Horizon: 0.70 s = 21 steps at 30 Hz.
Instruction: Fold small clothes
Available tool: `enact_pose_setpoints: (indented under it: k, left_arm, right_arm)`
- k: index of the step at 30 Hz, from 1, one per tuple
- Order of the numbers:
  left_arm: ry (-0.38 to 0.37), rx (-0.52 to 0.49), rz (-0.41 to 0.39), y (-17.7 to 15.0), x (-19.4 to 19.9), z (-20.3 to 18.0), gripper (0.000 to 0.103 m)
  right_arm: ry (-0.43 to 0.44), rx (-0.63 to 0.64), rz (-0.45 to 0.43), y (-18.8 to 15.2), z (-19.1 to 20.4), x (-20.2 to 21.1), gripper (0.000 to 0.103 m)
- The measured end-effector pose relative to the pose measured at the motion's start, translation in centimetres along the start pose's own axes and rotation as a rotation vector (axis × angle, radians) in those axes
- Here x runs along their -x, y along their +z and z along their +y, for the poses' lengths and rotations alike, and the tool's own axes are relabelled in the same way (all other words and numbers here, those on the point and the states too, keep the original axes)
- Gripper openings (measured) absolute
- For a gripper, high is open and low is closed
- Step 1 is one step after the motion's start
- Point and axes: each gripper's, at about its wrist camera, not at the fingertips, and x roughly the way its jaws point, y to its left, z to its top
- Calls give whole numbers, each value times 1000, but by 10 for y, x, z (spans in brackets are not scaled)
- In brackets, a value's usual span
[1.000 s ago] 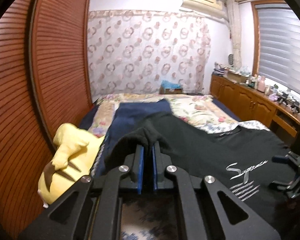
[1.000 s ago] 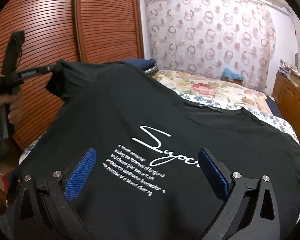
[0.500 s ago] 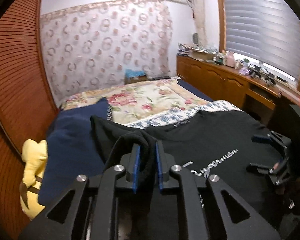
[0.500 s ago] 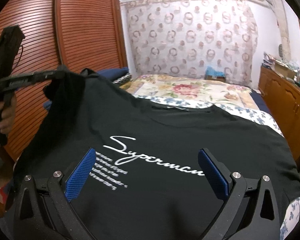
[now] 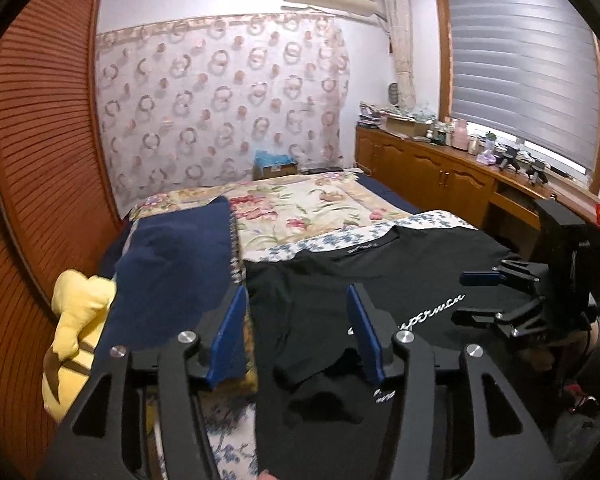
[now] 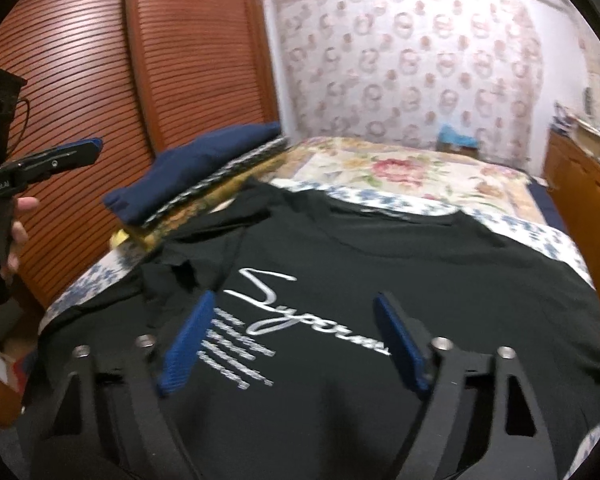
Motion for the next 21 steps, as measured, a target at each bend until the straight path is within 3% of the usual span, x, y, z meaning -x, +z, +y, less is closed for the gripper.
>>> enact_pose_setpoints:
  k: [1, 5, 14, 21]
  left_arm:
    - [9, 8, 2, -4, 1, 3, 52]
    - [40, 50, 19, -23, 0, 15, 52]
    - [85, 126, 35, -56, 5, 35, 52]
    - [96, 142, 47, -71, 7, 40, 52]
  right_arm:
    - [19, 11, 7, 3, 4, -4, 67]
    - [102, 83, 38, 15, 28, -26, 54]
    - [256, 217, 179, 40, 85, -102, 42]
    - [263, 279, 281, 37, 113, -147, 32]
